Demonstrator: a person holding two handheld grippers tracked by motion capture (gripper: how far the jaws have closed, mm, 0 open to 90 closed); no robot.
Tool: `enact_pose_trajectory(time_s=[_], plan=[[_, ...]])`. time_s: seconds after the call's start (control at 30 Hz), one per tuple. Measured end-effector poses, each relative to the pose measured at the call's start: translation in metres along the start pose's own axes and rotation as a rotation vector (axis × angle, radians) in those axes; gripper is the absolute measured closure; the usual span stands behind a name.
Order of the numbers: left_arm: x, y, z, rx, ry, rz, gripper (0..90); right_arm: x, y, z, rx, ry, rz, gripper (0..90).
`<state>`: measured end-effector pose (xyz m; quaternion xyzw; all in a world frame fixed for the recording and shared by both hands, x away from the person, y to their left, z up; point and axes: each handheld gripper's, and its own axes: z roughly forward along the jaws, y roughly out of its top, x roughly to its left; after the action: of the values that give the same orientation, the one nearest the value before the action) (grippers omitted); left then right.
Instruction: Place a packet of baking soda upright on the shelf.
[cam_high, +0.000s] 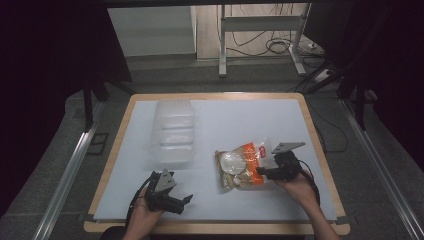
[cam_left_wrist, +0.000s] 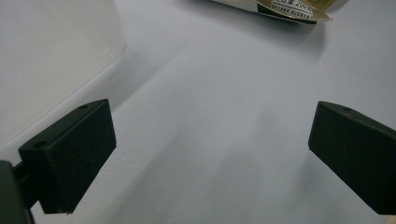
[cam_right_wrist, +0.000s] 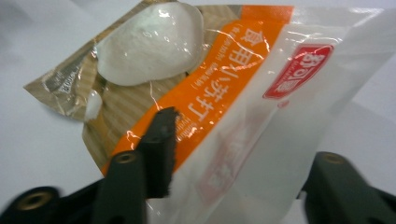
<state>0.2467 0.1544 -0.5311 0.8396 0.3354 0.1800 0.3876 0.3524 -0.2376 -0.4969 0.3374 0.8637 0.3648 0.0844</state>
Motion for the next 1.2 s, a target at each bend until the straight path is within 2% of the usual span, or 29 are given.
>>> enact_pose_trajectory(time_s=[0.17,0.23,0.37,0.53,0.8,0.93,1.0,1.07,1.2], plan=[[0.000,0.000,0.000,0.002,0.002,0.001,0.8,0.003,0.002,0.000,-0.007,-0.028,-0.028,79.1],[-0.001,0.000,0.000,0.003,0.002,0.004,0.9,0.004,0.002,-0.001,-0.016,-0.026,-0.048,88.2],[-0.001,0.000,0.000,0.004,0.003,0.005,0.8,0.013,0.006,-0.006,-0.057,-0.052,-0.091,89.1],[-0.001,0.000,0.000,0.004,0.005,0.002,0.9,0.017,0.010,-0.012,-0.098,-0.039,-0.093,89.2],[0.000,0.000,0.000,0.004,0.014,-0.004,0.8,0.033,0.025,-0.022,-0.128,0.004,-0.099,89.1],[0.001,0.000,0.000,0.005,0.013,-0.002,0.8,0.035,0.032,-0.024,-0.144,0.035,-0.088,89.2],[0.000,0.000,0.000,0.006,0.014,-0.004,0.8,0.037,0.040,-0.026,-0.160,0.072,-0.071,89.2],[0.000,0.000,0.000,0.005,0.015,-0.004,0.8,0.038,0.046,-0.027,-0.166,0.092,-0.073,89.2],[0.001,0.000,0.000,0.003,0.015,-0.005,0.8,0.044,0.058,-0.028,-0.161,0.097,-0.097,89.3]])
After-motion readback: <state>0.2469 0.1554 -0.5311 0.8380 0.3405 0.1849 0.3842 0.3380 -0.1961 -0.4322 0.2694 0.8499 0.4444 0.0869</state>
